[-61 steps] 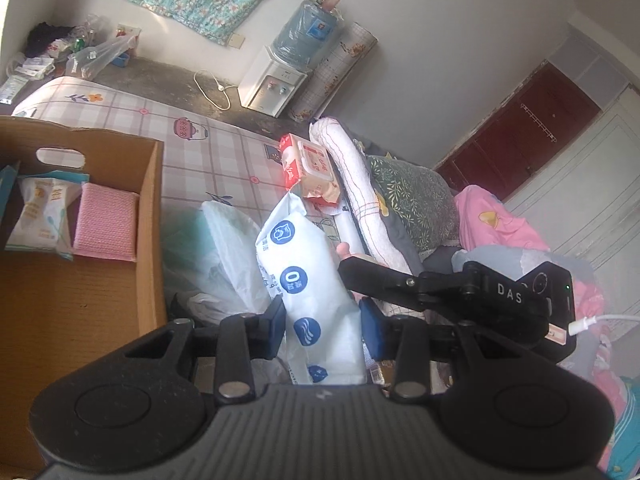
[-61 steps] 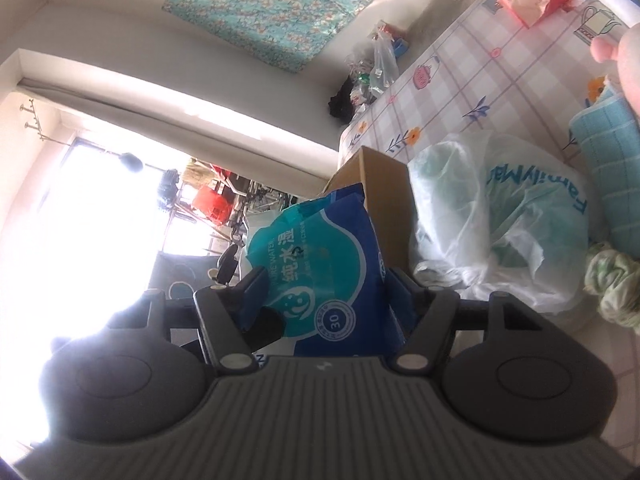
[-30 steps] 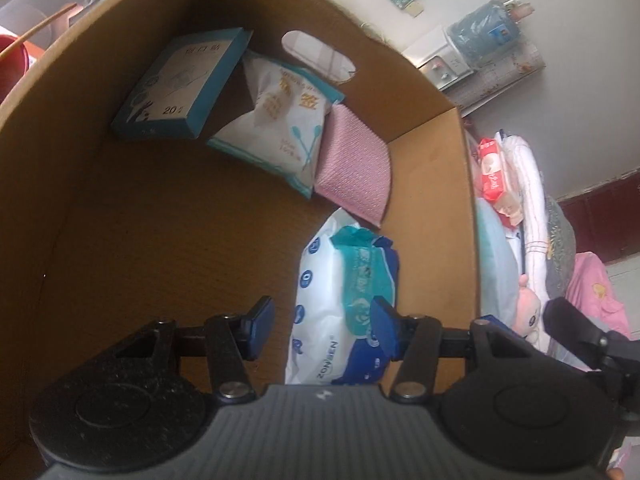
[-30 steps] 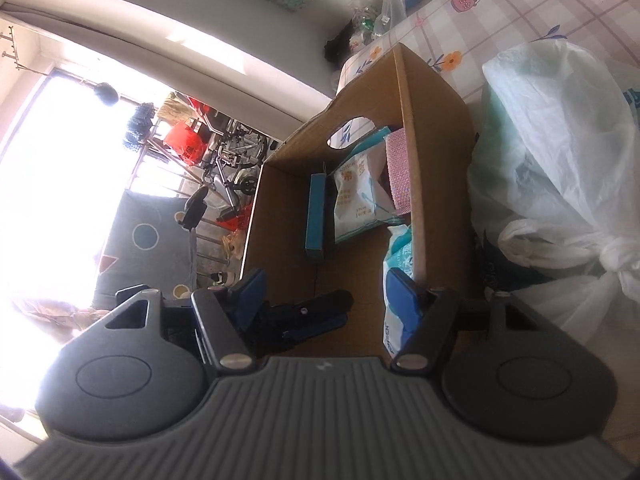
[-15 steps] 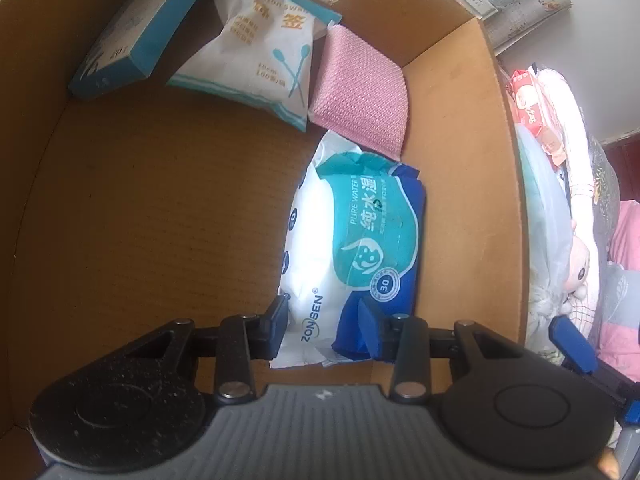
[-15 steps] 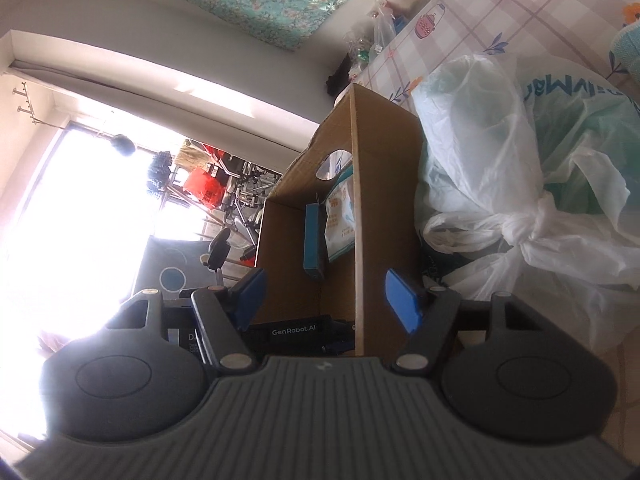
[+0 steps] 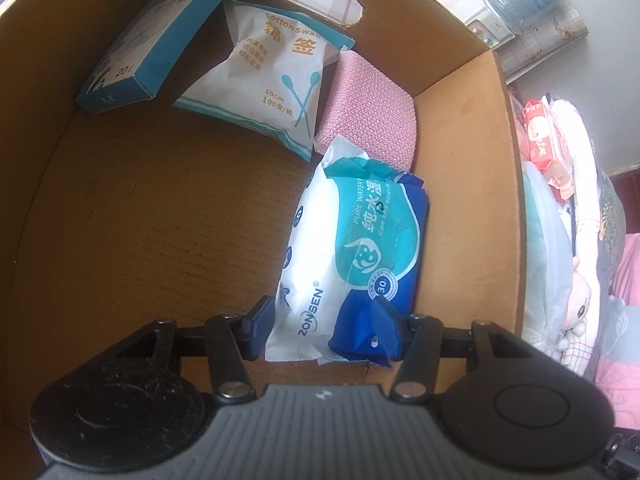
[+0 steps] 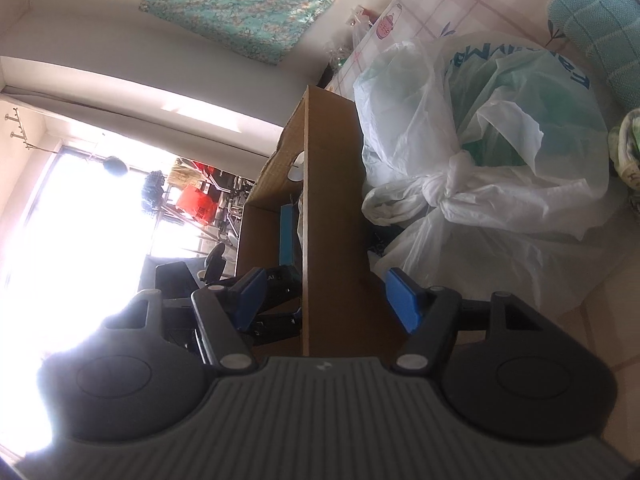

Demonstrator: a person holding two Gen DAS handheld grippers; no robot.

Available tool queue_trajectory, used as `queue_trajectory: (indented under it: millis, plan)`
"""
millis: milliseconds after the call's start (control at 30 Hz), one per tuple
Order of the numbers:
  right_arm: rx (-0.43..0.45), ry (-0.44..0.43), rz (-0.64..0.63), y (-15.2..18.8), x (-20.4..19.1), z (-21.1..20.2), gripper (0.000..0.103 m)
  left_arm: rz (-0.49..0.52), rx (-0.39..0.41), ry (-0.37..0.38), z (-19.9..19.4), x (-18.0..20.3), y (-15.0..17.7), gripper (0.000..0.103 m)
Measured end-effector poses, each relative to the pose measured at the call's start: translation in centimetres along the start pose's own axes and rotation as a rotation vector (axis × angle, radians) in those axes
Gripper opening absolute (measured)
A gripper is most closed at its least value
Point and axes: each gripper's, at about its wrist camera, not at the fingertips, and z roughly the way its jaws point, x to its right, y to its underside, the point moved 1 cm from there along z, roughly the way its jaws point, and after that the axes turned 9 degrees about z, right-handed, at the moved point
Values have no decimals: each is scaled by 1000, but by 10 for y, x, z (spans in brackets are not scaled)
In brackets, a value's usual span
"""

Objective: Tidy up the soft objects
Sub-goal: 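Carry the wet wipes pack into the cardboard box and open both grippers, then withdraw both grippers from the box toward the pile on the bed, then grasp the pink plush toy with the left gripper while the right gripper grasps it too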

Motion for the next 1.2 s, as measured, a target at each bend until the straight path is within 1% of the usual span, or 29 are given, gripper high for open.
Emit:
queue_trajectory:
  millis: [33, 167, 233, 367, 500, 667, 833, 933, 1033, 1100, 1200]
  plan:
    - [7, -6, -10, 2, 0, -3, 67, -8, 14, 3, -5, -1, 2, 63]
    - [46, -8, -56, 5, 1, -19, 68, 2, 88, -4, -34, 1, 13, 69]
    - [66, -6, -71, 6, 1, -28, 68, 16, 131, 0, -50, 5, 19, 71]
    - [104, -2, -90, 7, 5, -45, 68, 76, 206, 10, -74, 23, 27, 72]
    - [142, -8, -96, 11, 12, -65, 68, 164, 274, 22, -92, 56, 37, 74]
    - [200, -5, -102, 12, 23, -93, 68, 318, 320, 44, -98, 111, 49, 76]
    - [278, 13, -112, 7, 33, -127, 68, 455, 317, 83, -89, 168, 57, 76]
    - [319, 37, -135, -1, 36, -145, 68, 534, 287, 105, -75, 204, 60, 75]
    - [357, 71, -173, -15, 35, -161, 68, 574, 234, 125, -58, 233, 57, 75]
    - [376, 86, -188, -28, 34, -170, 68, 579, 191, 135, -43, 247, 52, 74]
    - [411, 128, -210, -52, 34, -183, 68, 588, 147, 134, -22, 262, 45, 72]
